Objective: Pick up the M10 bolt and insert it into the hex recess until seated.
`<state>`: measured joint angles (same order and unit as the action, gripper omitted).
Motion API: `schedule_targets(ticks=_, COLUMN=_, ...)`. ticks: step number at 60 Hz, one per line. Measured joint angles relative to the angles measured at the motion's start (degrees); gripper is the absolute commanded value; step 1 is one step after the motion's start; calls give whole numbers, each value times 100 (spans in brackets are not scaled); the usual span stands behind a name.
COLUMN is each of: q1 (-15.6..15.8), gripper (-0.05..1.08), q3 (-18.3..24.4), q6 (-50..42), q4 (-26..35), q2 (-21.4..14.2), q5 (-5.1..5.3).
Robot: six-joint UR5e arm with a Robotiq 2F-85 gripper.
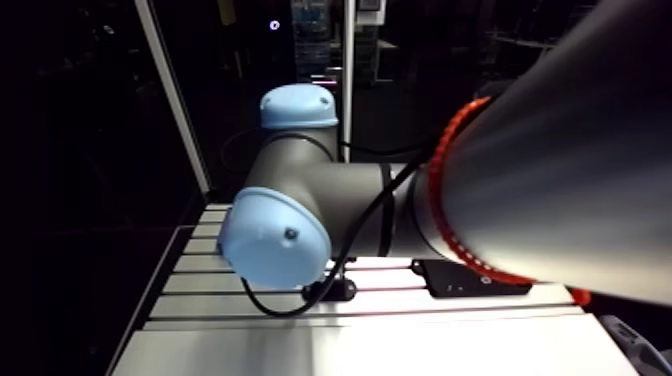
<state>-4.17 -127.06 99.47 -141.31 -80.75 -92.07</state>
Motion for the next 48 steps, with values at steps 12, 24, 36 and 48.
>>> schedule_targets(ticks=12, q1=2, gripper=35, q3=-17, q6=5, q4=-72, q2=7, q5=4)
schedule_targets(ticks=24, q1=0, gripper=39, q3=-22, q6=4, q4=-103, q2=12, q5=8)
schedule_targets(ticks=36, q1=-2, gripper=44, q3=-24, q6=-1, q4=-111, q2=32, q5=6)
schedule_targets(ticks=48, q1=-4, gripper=47, q3=-30, q6=-2, q4=-112, q2=49, q5=2)
